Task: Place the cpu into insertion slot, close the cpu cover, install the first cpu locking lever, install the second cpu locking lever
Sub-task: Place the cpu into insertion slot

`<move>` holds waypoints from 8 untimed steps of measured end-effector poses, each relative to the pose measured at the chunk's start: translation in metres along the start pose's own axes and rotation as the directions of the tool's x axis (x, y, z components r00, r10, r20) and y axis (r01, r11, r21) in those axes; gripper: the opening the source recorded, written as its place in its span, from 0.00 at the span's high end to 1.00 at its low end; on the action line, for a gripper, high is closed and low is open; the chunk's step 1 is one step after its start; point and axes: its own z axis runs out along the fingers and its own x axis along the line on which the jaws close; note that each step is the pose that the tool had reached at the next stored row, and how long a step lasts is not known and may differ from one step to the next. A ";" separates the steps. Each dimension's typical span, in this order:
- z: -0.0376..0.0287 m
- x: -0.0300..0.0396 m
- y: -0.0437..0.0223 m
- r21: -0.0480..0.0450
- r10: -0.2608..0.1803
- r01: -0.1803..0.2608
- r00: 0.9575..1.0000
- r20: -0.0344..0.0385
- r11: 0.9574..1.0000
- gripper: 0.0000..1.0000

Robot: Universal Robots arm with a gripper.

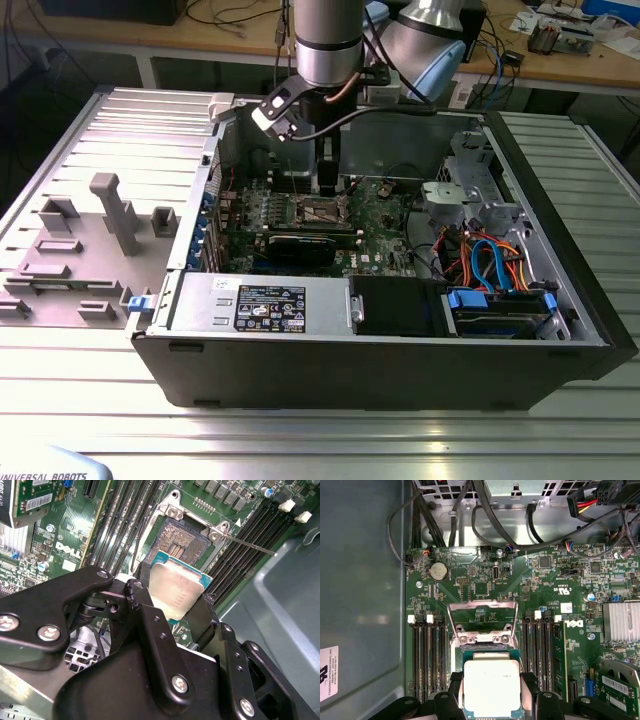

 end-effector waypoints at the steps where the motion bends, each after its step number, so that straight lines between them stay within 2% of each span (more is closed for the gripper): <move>1: 0.0000 0.0000 -0.0001 0.000 0.000 0.000 1.000 0.000 1.000 0.46; 8: 0.0005 0.0000 -0.0003 0.000 -0.001 0.001 1.000 0.000 1.000 0.46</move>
